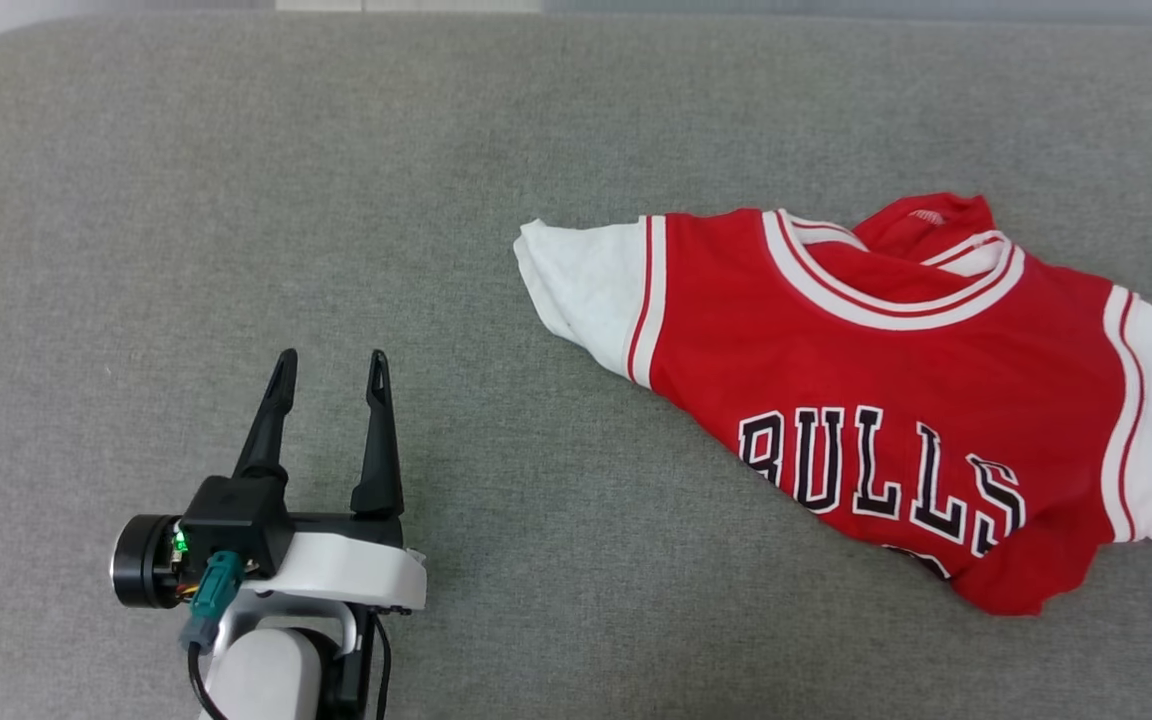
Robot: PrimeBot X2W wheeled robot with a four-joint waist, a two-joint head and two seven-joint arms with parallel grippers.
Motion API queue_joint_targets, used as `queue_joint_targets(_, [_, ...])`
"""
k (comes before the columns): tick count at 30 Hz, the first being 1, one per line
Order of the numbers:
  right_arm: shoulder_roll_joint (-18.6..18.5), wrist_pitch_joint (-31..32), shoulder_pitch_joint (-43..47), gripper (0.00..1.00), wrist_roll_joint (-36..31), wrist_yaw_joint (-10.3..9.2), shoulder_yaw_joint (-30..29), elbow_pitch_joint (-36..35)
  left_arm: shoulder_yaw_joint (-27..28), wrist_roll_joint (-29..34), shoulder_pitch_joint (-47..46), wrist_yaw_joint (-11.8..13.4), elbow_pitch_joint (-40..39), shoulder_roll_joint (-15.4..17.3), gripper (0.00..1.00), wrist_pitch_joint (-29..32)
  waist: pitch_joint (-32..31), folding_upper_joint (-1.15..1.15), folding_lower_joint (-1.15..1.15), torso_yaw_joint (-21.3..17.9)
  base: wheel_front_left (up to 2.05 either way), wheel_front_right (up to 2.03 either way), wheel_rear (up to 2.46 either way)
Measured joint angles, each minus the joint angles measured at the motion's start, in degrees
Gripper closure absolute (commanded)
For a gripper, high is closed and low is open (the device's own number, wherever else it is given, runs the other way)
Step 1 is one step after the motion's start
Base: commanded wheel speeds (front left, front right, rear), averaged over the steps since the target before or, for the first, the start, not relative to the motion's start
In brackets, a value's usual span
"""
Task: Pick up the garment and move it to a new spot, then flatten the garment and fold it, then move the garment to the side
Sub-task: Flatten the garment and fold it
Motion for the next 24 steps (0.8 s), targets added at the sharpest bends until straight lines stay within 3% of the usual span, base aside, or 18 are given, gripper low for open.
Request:
queue_joint_targets(8, [1.51,-19.15,-1.87,0.00,-7.92,-0.04,-5.59,-1.97,4.55,1.94,-2.72,-3.03,0.48,1.78,0.00,0.00,-4.25,0.00,0.00,-2.16,0.00,0.00,0.00])
queue_joint_targets(14, [6.50,-29.91,-0.99,0.00,-16.46,-0.04,-14.58,-4.70,6.15,2.32,-9.63,-6.42,2.78,6.09,0.00,0.00,-5.50,0.00,0.00,-3.87,0.00,0.00,0.00])
queue_joint_targets(18, [11.76,-32.75,2.42,0.00,-23.83,-0.04,-22.78,-8.91,5.14,1.34,-16.92,-8.60,6.77,9.78,0.00,1.33,-5.28,0.00,0.00,-4.83,0.00,0.00,0.00])
queue_joint_targets(23, [19.11,-33.44,8.94,0.00,-32.59,-0.05,-33.31,-18.89,0.93,-1.76,-26.96,-10.01,8.89,13.80,0.00,11.27,-4.25,0.00,0.00,-5.84,0.00,0.00,0.00])
queue_joint_targets(24, [19.11,-33.44,8.94,0.00,-32.59,-0.05,-33.31,-18.89,0.93,-1.76,-26.96,-10.01,8.89,13.80,0.00,11.27,-4.25,0.00,0.00,-5.84,0.00,0.00,0.00])
